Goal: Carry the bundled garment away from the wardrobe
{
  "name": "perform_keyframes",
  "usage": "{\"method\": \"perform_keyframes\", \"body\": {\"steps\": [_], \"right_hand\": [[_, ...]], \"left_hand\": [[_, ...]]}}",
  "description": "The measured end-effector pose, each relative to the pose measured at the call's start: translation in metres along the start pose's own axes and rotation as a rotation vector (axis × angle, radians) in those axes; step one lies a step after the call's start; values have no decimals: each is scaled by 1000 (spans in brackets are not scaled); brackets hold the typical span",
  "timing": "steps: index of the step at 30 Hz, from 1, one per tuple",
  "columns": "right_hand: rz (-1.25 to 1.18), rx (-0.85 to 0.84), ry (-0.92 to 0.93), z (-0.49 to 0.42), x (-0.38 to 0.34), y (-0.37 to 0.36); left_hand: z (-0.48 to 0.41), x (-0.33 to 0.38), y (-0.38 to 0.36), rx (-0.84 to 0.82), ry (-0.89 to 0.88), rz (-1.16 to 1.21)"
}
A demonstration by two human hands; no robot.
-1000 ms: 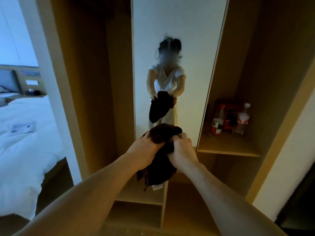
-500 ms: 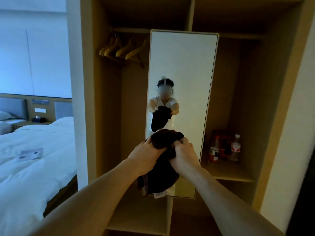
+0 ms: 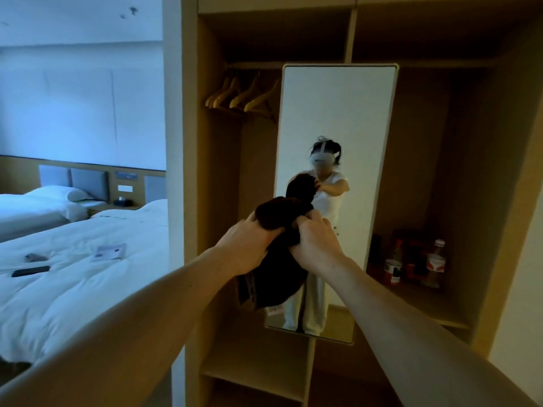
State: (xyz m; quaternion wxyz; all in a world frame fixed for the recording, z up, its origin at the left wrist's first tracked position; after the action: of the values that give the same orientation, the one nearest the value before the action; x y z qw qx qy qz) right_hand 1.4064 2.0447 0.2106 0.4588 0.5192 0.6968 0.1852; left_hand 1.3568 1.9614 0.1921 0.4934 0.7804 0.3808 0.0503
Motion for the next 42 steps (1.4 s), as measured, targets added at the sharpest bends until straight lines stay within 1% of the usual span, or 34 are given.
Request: {"method": "perform_keyframes", "body": {"steps": [4, 10, 18, 22, 27, 32, 36, 42], "right_hand": [[-52, -77, 71, 3, -21, -28], [-141, -203, 176, 17, -68, -77], [-277, -321, 366, 39, -157, -150], [-318, -409, 425, 53, -206, -194], [-372, -512, 501, 73, -269, -246], [-393, -591, 558, 90, -326, -296], [-373, -646, 577, 106, -361, -338], [-364, -744, 592, 139, -404, -405]], "left_hand": [[30, -18, 2, 3, 47, -44], [90, -56, 0, -48, 174, -74], [186, -121, -1, -164, 345, -138], [244, -156, 6, -214, 510, -145], [311, -196, 14, -286, 606, -200], [370, -235, 16, -342, 663, -269], [419, -263, 1, -418, 729, -277], [487, -286, -17, -400, 803, -212]]}}
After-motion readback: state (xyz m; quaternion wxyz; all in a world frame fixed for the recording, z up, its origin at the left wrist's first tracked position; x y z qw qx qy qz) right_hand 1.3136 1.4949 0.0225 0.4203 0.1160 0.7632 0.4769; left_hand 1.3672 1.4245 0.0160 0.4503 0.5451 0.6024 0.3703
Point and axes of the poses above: each hand's wrist, its own z-axis away from the middle knuckle, its own y-axis out of the back of the hand, x = y × z, the point moved 10 cm from there along -z, towards the middle knuckle, and after that the axes turned 13 degrees about -z, right-handed, at the moved point
